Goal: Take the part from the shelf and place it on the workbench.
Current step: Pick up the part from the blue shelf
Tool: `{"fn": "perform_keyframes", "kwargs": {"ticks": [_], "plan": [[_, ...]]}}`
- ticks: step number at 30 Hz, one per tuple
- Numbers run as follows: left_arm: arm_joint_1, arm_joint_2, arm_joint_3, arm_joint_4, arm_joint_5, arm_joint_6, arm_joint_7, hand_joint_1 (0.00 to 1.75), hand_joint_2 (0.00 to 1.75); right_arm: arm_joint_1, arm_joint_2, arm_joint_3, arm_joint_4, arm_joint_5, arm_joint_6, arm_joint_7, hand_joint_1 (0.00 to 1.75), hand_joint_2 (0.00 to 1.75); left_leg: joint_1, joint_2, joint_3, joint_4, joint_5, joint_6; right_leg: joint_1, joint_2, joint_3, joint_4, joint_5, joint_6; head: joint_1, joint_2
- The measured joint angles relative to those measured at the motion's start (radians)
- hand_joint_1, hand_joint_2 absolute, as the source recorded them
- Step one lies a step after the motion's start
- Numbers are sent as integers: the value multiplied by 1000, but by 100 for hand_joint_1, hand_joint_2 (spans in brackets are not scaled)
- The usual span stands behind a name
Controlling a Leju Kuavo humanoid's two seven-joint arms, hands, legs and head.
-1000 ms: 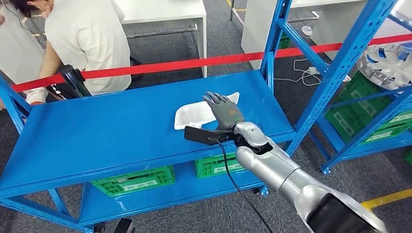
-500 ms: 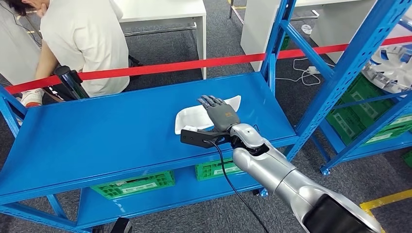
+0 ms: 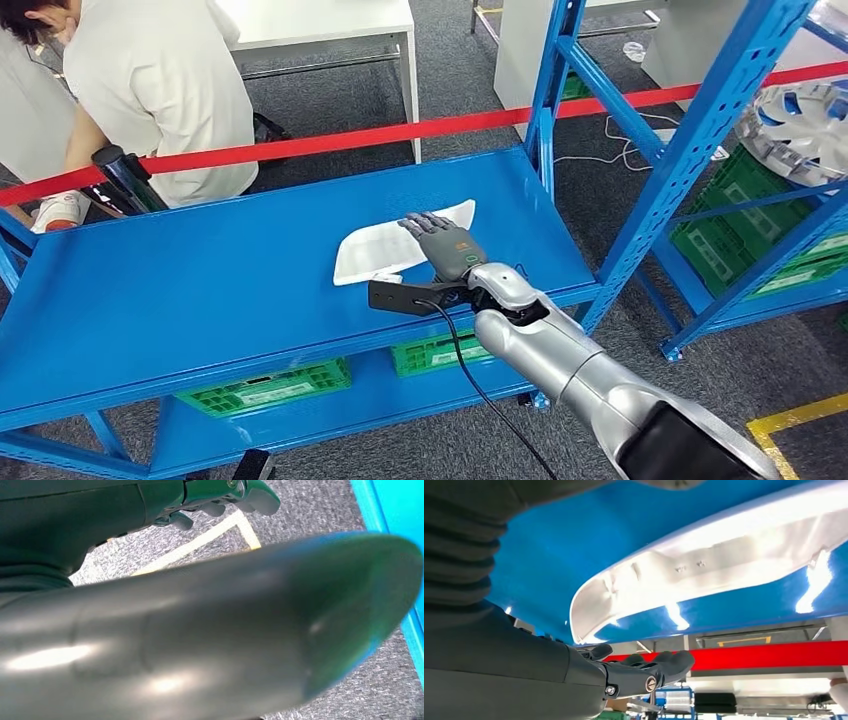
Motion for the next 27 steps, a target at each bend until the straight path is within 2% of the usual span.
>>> {"fn": "perform_keyframes", "kwargs": {"ticks": [1,4,6,14,19,27], "plan": [[0,0,0,0,0,1,0,0,0,0,2,2,4,0,2,-2,0,175,0,0,2,-3,1,-4,1,0,0,0,-1,-2,-1,0],[0,1,0,0,0,3,0,0,0,1,4,11,17,0,4,-5,0,175,2,0,6,-12,3,-31,2,0,1,1,-3,-6,-1,0],[0,1,0,0,0,4,0,0,0,1,6,17,25,0,4,-6,0,175,3,0,7,-14,4,-41,2,-1,1,1,-3,-6,-1,0],[0,0,0,0,-3,1,-3,0,0,0,21,35,57,1,5,-8,0,175,1,0,7,-11,2,-44,3,-1,7,-3,-3,-6,-1,0],[-10,11,0,0,-12,-48,10,0,0,-14,47,44,101,-7,17,-5,0,175,0,-1,7,-9,2,-43,3,-1,9,-6,-1,-3,-1,0],[-24,22,0,0,-17,-60,18,0,0,-45,85,48,189,-38,16,15,0,175,0,-1,7,-7,1,-41,3,-1,10,-6,0,-2,-1,0]]}}
